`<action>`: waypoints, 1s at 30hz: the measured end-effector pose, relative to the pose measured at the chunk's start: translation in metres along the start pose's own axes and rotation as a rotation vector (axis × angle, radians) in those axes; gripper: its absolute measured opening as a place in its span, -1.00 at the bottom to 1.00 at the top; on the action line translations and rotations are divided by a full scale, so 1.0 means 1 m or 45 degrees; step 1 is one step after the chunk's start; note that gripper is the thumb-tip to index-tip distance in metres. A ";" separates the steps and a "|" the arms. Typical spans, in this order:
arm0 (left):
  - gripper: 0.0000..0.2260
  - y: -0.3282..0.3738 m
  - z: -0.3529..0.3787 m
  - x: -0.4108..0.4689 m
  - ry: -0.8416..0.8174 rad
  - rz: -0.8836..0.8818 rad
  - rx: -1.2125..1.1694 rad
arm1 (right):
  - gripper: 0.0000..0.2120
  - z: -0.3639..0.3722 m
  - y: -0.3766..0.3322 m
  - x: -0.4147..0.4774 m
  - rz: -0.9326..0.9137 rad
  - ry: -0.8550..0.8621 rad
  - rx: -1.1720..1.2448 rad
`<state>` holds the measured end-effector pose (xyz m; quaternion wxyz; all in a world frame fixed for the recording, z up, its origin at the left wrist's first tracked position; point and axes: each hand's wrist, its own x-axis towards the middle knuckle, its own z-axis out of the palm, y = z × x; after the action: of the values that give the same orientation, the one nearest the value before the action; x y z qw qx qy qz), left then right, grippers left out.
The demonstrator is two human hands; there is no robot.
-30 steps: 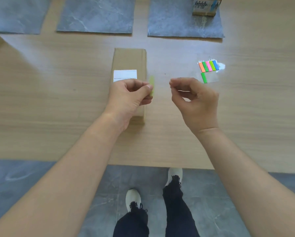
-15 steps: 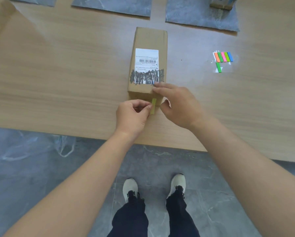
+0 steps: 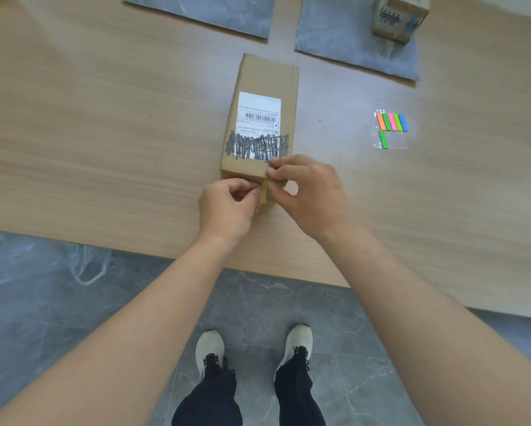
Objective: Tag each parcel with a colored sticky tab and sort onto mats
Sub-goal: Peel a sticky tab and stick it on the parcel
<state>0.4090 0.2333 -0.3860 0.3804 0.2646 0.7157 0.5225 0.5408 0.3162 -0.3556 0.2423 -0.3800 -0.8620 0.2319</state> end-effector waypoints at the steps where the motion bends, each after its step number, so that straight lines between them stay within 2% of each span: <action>1: -0.91 0.000 0.000 0.001 0.000 0.005 -0.003 | -0.90 0.002 0.000 0.001 -0.007 0.032 -0.008; 5: -0.93 -0.001 0.001 0.001 -0.018 0.015 -0.022 | -0.98 0.010 0.000 0.002 -0.006 0.121 -0.061; 8: -0.95 -0.006 -0.003 0.004 -0.053 -0.044 0.002 | -0.92 0.016 -0.004 0.001 0.003 0.152 -0.107; 12: -0.86 -0.014 -0.029 0.009 0.141 -0.137 0.116 | -0.79 0.027 -0.005 0.001 0.020 0.253 -0.233; 15: -0.83 -0.006 -0.046 0.014 0.257 -0.126 0.008 | -0.74 0.043 -0.009 -0.002 0.011 0.383 -0.393; 18: -0.73 0.015 -0.047 0.020 0.180 -0.131 -0.221 | -0.76 0.051 -0.008 -0.006 -0.012 0.448 -0.466; 20: -0.68 0.030 -0.042 0.021 0.075 -0.185 -0.335 | -0.77 0.046 -0.006 -0.008 -0.018 0.401 -0.315; 22: -0.70 0.043 -0.038 0.019 -0.023 -0.227 -0.404 | -0.74 0.036 -0.010 -0.009 0.115 0.388 0.124; 25: -0.63 0.052 -0.035 0.017 -0.106 -0.265 -0.430 | -0.69 0.027 -0.023 -0.007 0.708 0.489 0.770; 27: -0.61 0.055 -0.036 0.016 -0.140 -0.286 -0.430 | -0.69 0.028 -0.026 -0.002 0.924 0.385 0.942; 30: -0.63 0.066 -0.040 0.011 -0.159 -0.284 -0.404 | -0.60 0.024 -0.038 0.004 0.980 0.295 1.007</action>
<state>0.3684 0.2408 -0.3200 0.5165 0.1523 0.6242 0.5660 0.5037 0.2910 -0.3511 0.3574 -0.5702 -0.4766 0.5657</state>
